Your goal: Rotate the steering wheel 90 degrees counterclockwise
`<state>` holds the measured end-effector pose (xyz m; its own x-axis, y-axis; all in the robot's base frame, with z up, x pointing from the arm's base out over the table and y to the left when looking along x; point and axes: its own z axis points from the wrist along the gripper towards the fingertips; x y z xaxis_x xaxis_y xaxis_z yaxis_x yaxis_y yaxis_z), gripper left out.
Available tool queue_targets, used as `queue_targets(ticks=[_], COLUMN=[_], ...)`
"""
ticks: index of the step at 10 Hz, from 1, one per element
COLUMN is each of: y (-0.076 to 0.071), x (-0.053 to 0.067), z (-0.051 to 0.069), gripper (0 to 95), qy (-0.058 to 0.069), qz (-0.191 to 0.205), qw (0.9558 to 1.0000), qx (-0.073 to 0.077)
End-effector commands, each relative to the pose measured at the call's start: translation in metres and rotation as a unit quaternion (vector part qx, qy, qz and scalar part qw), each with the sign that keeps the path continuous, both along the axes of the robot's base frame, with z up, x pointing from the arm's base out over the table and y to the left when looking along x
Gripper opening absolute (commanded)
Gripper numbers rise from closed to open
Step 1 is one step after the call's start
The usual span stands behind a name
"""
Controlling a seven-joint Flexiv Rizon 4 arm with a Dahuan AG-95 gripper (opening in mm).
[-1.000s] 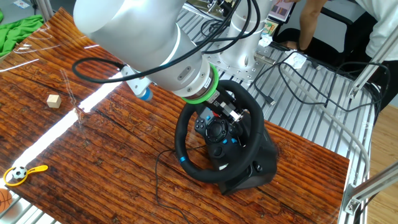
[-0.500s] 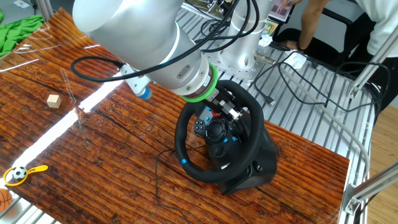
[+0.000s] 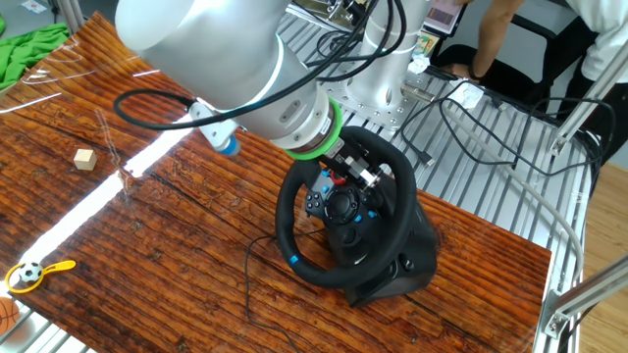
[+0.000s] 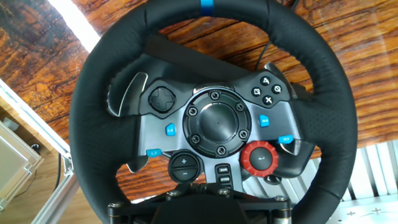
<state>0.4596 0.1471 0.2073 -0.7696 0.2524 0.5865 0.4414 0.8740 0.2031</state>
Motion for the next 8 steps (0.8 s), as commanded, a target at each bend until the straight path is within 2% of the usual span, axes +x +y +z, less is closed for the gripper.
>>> queue_targets(ticks=[1,4,8], y=[-0.0012,-0.002,-0.0058], x=[0.001,0.0001,0.0], z=[0.0001,-0.0002,-0.0002], gripper=[0.0,0.0,0.0], qy=[0.003,0.003,-0.002], qz=[0.005,0.024,0.057], qw=[1.0,0.9996,0.9983], qx=[0.003,0.011,0.012])
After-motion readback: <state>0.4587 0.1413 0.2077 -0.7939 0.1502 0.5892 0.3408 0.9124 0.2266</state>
